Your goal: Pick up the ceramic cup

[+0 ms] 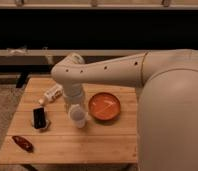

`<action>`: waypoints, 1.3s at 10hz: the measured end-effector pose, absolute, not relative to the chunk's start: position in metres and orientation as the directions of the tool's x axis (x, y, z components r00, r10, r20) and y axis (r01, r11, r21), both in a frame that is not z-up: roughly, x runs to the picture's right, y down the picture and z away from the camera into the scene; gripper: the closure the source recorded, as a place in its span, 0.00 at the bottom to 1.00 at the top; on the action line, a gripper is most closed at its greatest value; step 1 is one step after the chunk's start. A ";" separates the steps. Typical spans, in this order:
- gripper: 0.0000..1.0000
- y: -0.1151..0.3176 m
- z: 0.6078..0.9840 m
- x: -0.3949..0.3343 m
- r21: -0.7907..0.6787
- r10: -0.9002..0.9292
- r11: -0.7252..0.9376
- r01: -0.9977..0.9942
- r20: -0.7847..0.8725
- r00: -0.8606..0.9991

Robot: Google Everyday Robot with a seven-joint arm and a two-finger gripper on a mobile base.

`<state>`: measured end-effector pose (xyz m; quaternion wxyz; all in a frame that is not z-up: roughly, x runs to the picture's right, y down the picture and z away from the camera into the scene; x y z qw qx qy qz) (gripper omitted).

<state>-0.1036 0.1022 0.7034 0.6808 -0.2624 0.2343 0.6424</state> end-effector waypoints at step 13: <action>0.35 0.146 0.786 -0.067 -0.049 0.683 -0.108 -0.993 -0.730 -0.038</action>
